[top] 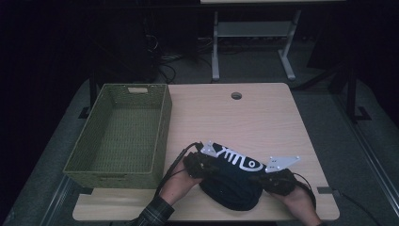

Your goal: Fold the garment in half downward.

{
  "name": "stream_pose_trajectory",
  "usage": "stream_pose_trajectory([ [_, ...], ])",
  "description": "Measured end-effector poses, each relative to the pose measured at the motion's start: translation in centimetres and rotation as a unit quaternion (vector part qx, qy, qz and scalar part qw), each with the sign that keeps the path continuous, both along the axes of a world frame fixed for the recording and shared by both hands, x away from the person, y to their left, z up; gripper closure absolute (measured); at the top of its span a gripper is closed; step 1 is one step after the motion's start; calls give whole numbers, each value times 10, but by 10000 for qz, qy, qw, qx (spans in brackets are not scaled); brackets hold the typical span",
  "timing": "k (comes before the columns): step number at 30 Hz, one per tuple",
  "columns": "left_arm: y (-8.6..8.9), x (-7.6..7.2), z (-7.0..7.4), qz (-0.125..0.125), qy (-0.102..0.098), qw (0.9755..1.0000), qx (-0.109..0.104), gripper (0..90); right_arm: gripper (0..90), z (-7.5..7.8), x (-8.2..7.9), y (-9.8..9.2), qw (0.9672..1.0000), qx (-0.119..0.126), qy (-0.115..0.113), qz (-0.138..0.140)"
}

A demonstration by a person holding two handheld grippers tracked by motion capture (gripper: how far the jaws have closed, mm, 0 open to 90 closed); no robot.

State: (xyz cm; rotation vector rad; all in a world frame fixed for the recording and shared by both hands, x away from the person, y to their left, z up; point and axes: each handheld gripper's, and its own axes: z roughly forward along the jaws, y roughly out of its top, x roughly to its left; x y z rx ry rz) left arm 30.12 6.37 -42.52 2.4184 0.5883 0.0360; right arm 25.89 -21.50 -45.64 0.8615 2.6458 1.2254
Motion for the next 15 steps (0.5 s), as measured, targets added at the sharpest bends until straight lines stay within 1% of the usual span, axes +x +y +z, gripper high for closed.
stream_pose_trajectory([
  [1, 0, 0, 0, 0, 0, 10000, 0, 899, 899, 0, 0, 0, 10000, 0, 0, 0],
  [2, 0, 0, -3, -12, 10, 10000, 49, 899, 900, -2, 1, 1, 10000, -69, -3, 3],
  [3, -1, 1, -5, -56, -7, 9999, 159, 899, 900, -2, 1, 1, 10000, -69, -3, 3],
  [4, -2, 1, -10, -19, 4, 9998, 174, 900, 899, -2, 0, 2, 10000, -67, 36, -25],
  [6, -3, 2, -14, -48, 10, 9997, 219, 900, 900, -4, 0, 3, 9999, -126, 24, -12],
  [7, -4, 2, -15, -34, 18, 9998, 201, 900, 900, -5, 0, 4, 9999, -154, 7, -8],
  [8, -4, 2, -15, -31, 19, 9998, 193, 900, 900, -6, 0, 4, 9999, -124, 7, -21],
  [12, -4, 2, -14, -22, 7, 9998, 187, 900, 899, -6, 0, 4, 9999, -129, -11, -23],
  [13, -4, 2, -14, 10, 25, 9999, 135, 899, 899, -5, 0, 3, 9999, -137, -36, -11],
  [14, -3, 2, -12, -19, 28, 9999, 137, 875, 833, -3, -2, 2, 9999, -99, -70, -54],
  [15, -2, 3, -10, 7, 32, 9999, 105, 875, 833, -3, -2, 2, 9999, -99, -70, -54],
])
